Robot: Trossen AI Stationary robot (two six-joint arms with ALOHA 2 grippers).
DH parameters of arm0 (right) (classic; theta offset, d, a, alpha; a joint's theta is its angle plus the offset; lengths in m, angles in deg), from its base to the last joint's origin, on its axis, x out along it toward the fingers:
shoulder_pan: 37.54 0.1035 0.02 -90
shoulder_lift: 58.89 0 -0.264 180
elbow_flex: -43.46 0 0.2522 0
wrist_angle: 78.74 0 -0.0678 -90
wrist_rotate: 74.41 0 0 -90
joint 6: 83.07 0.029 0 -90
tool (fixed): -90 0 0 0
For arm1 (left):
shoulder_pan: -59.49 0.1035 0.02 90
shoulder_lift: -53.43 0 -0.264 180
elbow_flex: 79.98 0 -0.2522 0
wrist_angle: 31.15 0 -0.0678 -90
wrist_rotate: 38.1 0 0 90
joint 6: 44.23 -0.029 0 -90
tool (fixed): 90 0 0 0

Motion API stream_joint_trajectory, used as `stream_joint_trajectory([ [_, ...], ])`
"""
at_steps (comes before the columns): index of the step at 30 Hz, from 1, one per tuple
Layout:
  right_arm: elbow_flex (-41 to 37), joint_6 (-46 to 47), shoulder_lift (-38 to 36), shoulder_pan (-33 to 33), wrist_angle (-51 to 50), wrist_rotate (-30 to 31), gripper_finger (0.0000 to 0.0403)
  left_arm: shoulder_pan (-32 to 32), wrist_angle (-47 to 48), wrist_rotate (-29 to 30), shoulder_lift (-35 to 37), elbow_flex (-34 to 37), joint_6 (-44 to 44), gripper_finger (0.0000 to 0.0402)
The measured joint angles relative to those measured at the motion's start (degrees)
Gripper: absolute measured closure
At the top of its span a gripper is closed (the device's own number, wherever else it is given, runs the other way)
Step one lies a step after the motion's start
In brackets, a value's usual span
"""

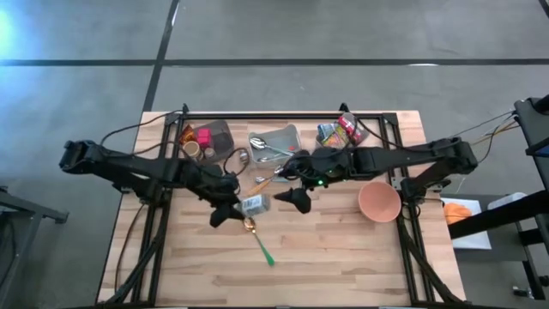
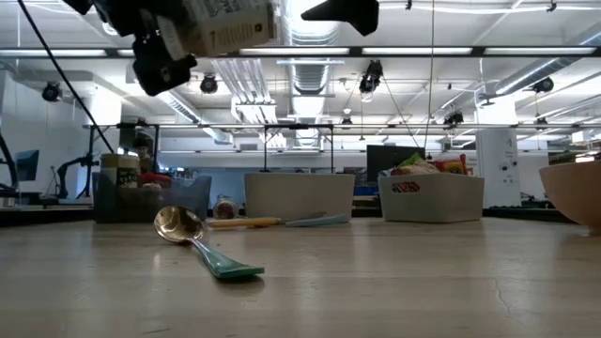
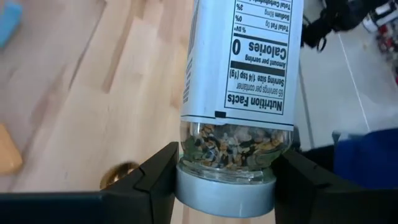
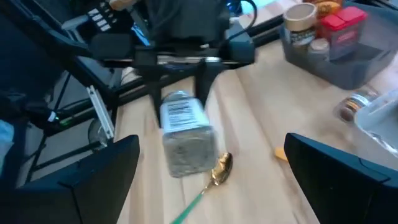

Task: Pick & Place Food Item
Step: Put the white seasoning bottle into the black bin

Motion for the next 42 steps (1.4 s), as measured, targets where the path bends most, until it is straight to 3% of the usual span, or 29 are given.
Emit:
stream_joint_trajectory([
  [12, 0.55, 2.70, 3.87, 0.42, 6.97, -5.60, 0.0005, 2.28, 1.23, 0.00, -0.96, -7.34, -5.10, 0.0208],
  [32, 0.55, 2.93, 6.39, 0.42, 11.66, -6.19, 0.0009, 2.38, 1.08, -0.26, -1.47, -8.21, -5.20, 0.0208],
  [36, 0.53, 2.94, 6.47, 0.39, 11.39, -6.01, 0.0037, 2.38, 0.95, -1.11, -1.47, -8.21, -5.20, 0.0208],
  [42, 0.53, 3.92, 7.00, 0.38, 11.30, -6.02, 0.0119, 2.38, 0.89, -1.11, -1.47, -8.21, -5.18, 0.0208],
])
